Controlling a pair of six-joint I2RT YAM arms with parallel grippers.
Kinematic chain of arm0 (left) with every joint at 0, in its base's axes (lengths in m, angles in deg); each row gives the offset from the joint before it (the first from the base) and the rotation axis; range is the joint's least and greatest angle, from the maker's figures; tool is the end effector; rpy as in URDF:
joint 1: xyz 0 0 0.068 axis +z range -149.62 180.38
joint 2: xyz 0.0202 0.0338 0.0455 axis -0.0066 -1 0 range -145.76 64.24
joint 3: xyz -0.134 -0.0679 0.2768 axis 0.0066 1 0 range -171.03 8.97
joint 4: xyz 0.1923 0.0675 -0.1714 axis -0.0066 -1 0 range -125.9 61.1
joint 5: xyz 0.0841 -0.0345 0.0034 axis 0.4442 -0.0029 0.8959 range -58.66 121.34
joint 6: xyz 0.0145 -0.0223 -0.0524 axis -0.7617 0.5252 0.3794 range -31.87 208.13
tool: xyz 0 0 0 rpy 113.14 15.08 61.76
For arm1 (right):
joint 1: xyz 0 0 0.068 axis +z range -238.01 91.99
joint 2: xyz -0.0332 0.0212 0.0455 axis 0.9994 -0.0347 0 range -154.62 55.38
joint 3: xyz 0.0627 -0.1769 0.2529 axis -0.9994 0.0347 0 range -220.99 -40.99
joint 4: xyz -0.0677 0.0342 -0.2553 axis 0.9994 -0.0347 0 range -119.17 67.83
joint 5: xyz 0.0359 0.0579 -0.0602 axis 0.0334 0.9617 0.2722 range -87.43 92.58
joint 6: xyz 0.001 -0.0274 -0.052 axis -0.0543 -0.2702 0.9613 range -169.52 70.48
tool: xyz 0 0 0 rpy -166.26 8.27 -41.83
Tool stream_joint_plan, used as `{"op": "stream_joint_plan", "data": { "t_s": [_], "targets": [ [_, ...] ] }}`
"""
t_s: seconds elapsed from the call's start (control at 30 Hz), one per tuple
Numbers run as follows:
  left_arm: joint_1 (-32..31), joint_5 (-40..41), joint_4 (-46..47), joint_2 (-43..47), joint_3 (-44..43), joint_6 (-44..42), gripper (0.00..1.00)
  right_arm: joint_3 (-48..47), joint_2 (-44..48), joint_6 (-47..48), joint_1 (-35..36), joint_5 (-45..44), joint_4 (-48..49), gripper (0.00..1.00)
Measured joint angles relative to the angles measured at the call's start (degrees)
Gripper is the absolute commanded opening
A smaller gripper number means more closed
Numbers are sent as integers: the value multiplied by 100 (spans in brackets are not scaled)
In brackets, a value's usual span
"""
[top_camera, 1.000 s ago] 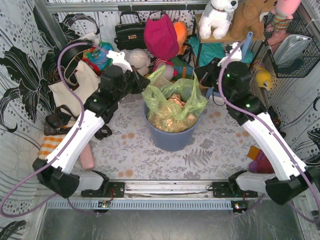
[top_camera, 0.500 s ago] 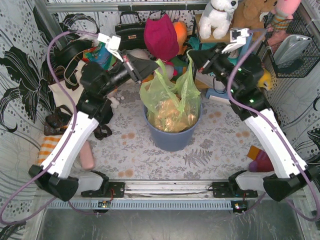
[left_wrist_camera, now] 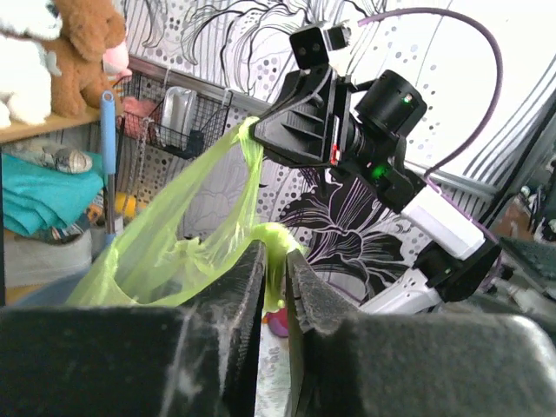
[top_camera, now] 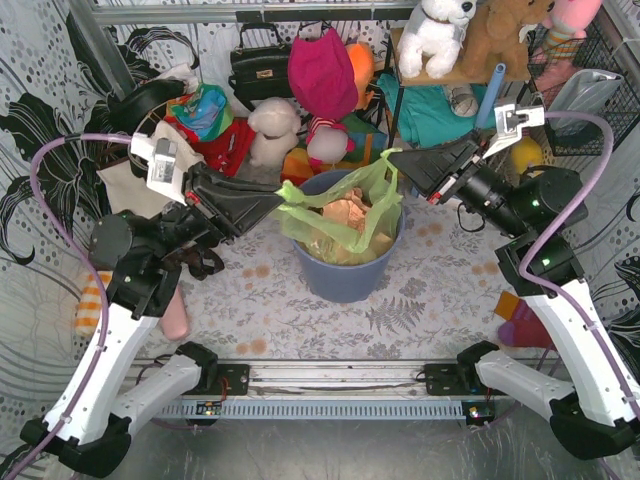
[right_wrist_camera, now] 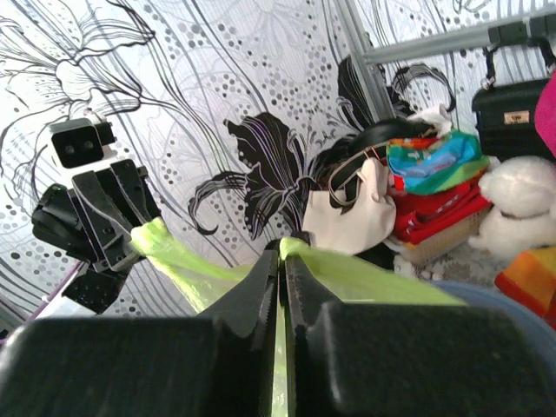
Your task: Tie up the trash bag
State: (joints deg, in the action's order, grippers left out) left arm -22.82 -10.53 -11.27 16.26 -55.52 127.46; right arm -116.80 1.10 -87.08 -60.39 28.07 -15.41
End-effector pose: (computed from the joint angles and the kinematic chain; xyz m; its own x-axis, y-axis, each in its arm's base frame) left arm 0.1033 -0.0753 0.5299 -0.1088 -0.4668 -0.8777 0.9466 0.2209 -0.2348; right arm 0.1247 0.0860 0.5639 -0.1271 0.5545 -0.8224 -0.8539 0.3607 0.3751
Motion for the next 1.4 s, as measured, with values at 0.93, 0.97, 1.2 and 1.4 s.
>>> {"op": "stream_joint_plan", "data": {
  "t_s": [0.93,0.97,1.2,1.4],
  "targets": [
    [0,-260,-909,-1526,-1456,542,37,-739,-1016,-535,0,490,-754,13],
    [0,-299,-835,-1609,-1547,588,37,-811,-1051,-551,0,498,-713,13],
    [0,-260,-599,-2129,-2229,876,4,-1582,-1379,-509,0,428,-555,5],
    [0,409,-1051,-2573,-3403,699,0,-2507,-1805,-291,-2,118,-682,0]
  ]
}}
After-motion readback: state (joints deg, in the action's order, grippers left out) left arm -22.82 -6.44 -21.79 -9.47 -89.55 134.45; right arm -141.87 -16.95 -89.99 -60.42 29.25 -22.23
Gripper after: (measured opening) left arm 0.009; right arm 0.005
